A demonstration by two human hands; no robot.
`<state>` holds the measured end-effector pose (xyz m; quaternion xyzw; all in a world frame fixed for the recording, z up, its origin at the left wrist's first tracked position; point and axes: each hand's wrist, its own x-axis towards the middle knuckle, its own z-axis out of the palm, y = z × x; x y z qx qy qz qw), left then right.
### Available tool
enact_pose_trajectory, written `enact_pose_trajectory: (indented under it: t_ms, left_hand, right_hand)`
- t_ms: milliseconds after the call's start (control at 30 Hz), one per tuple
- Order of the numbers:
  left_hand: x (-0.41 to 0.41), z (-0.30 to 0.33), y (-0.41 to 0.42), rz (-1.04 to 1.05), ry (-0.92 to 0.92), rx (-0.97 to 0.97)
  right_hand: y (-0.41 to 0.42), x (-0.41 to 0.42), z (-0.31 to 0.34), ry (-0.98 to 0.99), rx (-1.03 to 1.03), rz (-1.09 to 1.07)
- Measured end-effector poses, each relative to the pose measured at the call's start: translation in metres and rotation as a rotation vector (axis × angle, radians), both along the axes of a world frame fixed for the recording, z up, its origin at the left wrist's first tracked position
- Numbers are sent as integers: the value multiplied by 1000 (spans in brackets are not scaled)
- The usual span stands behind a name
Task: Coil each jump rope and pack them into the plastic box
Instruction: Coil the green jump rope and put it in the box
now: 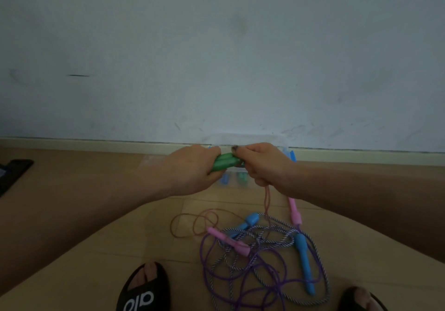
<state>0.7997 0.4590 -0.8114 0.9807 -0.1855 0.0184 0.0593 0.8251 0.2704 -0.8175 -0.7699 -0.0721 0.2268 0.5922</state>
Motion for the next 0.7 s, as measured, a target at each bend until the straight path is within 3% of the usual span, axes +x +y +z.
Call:
enact_pose_trajectory:
  t_ms: [67,133,200,267,333,400,500,567,700]
  left_hand:
    - [1,0,-2,32,69,-64]
    - [2,-1,-7,90,171,-157]
    - [7,-1,-9,255,326,-470]
    - [12,3,-7,454,459,-821]
    - [15,5,-6,526,482,-868]
    - [12,1,-12,542,466,-770]
    - [6,-4,-22,427,329,-294]
    - [3,-5,-24,347,226,-65]
    - [-7,1,-12,155,110,77]
  right_hand:
    - [0,2,-1,-46,-42,-29]
    - [-4,2,-2,-213,-160,-69]
    - [-9,-1,-6,-477,-332,-67]
    - [-13,-6,-7,-704,-540,69]
    - [-11,-11,-4,-846,-799,259]
    - [-1,-14,3,-946,-1016,407]
    - [15,-20,12,-1024,-1088,557]
    - [18,-19,16,-1029,-1003,573]
    - [11,-10,23,-904,-729,579]
